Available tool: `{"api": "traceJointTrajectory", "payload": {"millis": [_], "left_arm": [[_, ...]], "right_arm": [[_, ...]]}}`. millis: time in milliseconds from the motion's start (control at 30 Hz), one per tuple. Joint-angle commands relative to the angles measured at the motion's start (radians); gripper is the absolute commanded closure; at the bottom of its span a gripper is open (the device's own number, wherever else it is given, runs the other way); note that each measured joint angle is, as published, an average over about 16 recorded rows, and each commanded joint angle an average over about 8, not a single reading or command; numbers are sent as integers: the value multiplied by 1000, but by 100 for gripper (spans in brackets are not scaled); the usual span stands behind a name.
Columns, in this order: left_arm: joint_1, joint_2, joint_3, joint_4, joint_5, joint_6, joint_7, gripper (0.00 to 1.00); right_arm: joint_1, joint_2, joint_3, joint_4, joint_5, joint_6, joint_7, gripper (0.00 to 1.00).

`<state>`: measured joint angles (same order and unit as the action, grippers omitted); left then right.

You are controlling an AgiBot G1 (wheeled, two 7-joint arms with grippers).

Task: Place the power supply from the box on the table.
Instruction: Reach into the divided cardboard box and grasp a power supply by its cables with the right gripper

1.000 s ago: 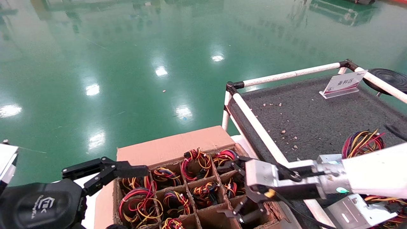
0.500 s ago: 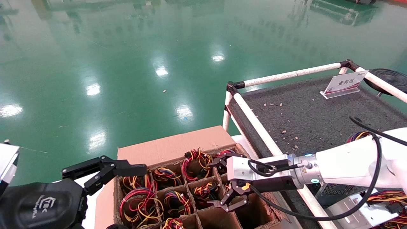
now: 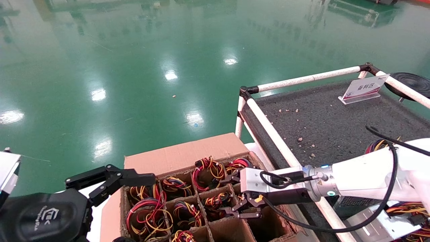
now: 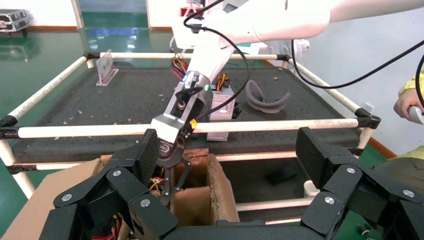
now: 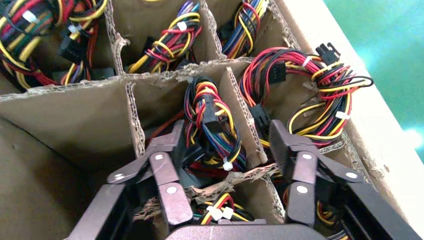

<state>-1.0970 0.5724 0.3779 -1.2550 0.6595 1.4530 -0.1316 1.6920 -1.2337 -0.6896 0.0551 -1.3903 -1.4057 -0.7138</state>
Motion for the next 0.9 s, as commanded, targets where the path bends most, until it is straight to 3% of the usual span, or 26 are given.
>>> {"api": "traceJointTrajectory", "payload": {"millis": [33,900], "left_arm": [[0,0,0,0,0,0,0,0],[0,0,0,0,0,0,0,0]], "right_arm": [[2,-6,-1,-9,-3,11,-5,100],[23,-8,13,-52,19,-7,9,100]]}}
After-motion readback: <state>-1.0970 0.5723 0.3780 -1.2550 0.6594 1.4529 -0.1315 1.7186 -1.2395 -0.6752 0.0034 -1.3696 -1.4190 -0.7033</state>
